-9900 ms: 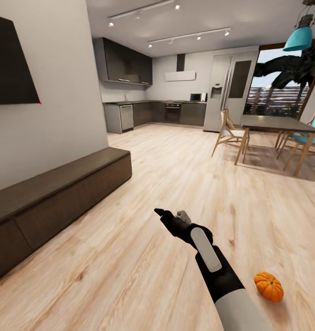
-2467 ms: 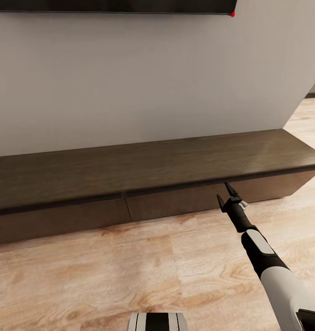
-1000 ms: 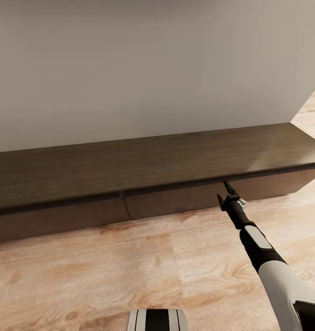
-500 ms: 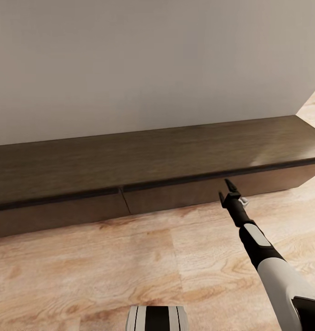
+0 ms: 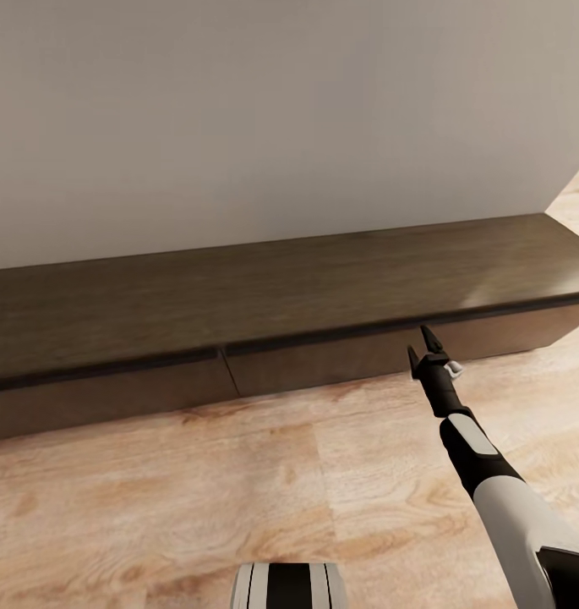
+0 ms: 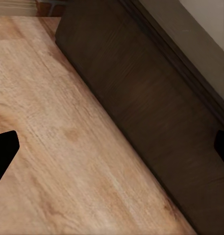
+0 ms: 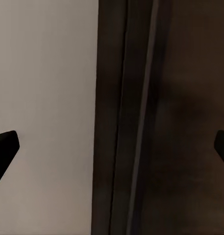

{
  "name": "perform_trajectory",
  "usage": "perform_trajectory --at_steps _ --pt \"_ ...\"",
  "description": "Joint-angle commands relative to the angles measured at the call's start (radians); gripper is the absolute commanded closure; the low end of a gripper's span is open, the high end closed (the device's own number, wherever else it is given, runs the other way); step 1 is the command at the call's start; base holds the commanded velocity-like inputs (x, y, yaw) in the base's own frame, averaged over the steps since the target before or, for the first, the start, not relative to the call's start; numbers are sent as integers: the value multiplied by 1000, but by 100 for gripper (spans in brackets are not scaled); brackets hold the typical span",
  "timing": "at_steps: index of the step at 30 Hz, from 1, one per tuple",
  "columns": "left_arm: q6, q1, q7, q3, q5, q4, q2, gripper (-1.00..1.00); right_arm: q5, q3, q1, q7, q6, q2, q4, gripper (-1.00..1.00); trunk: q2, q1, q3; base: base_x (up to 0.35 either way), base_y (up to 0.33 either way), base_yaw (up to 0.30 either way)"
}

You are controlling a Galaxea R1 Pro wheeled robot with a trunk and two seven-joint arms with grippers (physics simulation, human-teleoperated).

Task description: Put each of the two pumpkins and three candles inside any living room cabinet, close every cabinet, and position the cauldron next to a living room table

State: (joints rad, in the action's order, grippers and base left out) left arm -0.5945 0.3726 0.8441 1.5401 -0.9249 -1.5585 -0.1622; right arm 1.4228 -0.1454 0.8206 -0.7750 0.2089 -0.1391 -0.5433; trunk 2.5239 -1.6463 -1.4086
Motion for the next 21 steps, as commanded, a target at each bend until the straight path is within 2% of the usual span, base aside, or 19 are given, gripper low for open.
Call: perform_trajectory --at_steps 1,21 --pt "-7 0 0 0 -7 2 0 -100 10 0 0 -4 10 0 1 -100 0 0 -1 161 0 0" --pt "-12 0 2 -2 -7 17 7 -100 8 0 0 3 12 -1 2 -100 0 0 -1 22 0 0"
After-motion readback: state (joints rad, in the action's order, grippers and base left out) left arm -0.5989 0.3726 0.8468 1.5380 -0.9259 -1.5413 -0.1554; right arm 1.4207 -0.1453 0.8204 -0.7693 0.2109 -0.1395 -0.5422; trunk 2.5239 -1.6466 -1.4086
